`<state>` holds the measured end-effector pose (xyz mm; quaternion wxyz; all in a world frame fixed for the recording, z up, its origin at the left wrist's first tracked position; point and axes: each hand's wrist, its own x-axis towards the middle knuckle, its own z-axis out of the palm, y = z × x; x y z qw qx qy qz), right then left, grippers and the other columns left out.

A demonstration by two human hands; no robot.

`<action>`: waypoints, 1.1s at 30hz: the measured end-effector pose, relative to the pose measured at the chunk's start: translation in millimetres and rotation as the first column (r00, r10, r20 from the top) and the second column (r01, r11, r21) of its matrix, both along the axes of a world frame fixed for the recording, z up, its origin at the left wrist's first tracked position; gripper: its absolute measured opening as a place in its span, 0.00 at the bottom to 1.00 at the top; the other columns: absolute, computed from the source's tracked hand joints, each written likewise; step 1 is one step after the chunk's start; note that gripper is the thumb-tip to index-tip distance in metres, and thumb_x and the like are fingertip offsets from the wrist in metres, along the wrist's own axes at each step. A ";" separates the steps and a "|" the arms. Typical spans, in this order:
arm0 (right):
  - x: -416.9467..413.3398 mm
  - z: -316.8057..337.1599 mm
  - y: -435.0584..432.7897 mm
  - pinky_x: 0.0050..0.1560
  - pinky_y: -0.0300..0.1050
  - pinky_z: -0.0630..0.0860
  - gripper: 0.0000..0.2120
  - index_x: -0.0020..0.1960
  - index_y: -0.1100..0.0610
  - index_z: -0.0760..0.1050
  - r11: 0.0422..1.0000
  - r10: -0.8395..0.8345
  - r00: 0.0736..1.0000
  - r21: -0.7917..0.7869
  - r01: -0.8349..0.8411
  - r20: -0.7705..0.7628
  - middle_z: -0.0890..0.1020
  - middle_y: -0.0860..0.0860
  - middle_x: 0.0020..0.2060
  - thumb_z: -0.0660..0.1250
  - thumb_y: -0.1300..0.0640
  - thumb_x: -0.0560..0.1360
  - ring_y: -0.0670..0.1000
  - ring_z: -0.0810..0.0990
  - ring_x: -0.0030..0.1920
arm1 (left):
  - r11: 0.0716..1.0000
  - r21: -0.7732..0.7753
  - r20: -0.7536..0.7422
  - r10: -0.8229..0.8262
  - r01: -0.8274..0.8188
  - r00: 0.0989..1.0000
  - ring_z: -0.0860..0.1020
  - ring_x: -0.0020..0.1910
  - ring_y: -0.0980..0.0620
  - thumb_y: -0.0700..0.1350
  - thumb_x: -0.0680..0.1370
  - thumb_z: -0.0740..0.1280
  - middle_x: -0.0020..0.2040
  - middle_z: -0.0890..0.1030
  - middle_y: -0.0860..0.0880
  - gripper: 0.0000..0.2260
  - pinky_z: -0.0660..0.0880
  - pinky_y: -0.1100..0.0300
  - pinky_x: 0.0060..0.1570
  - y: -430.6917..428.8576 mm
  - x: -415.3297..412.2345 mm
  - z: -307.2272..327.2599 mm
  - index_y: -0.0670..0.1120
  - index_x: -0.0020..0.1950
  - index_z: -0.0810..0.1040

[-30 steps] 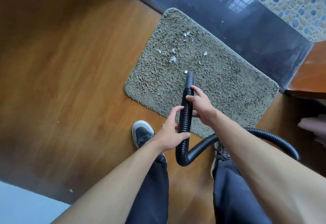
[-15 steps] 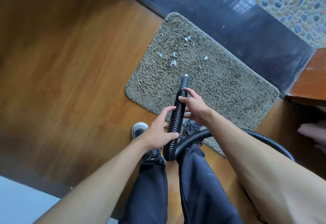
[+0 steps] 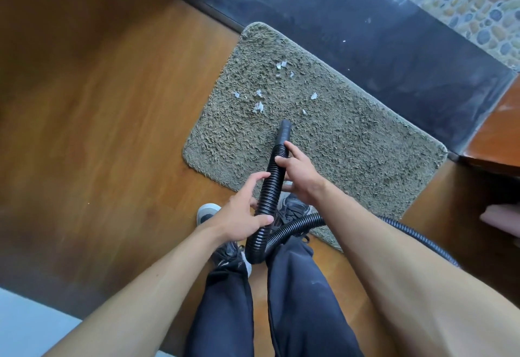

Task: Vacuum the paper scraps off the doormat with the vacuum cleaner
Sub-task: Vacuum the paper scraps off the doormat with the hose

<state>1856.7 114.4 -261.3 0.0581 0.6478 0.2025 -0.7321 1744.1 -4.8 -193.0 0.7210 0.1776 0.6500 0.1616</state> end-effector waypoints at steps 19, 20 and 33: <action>10.3 -10.1 31.1 0.42 0.52 0.83 0.29 0.76 0.45 0.61 0.983 -0.120 0.992 0.140 0.116 0.022 0.78 0.58 0.61 0.64 0.63 0.80 0.56 0.82 0.54 | 0.998 -0.015 0.112 -0.061 0.063 0.992 0.81 0.33 0.56 0.33 0.78 0.68 0.47 0.79 0.46 0.35 0.78 0.61 0.35 53.2 -9.7 -19.2 0.67 0.72 0.61; 9.2 -10.1 32.0 0.42 0.52 0.83 0.29 0.77 0.45 0.60 0.981 -0.119 0.993 0.155 0.115 0.019 0.79 0.58 0.59 0.64 0.63 0.80 0.56 0.82 0.53 | 0.998 -0.011 0.110 -0.062 0.064 0.992 0.81 0.33 0.57 0.33 0.78 0.68 0.47 0.79 0.46 0.35 0.77 0.62 0.35 53.6 -10.6 -18.8 0.67 0.72 0.60; 3.2 -10.8 53.7 0.38 0.46 0.82 0.29 0.78 0.47 0.58 0.977 -0.081 0.996 0.199 0.071 0.044 0.79 0.56 0.59 0.62 0.63 0.81 0.53 0.82 0.51 | 0.998 0.002 0.100 -0.059 0.059 0.993 0.82 0.37 0.51 0.34 0.78 0.68 0.51 0.81 0.41 0.35 0.78 0.58 0.34 70.4 -12.8 -26.0 0.69 0.71 0.60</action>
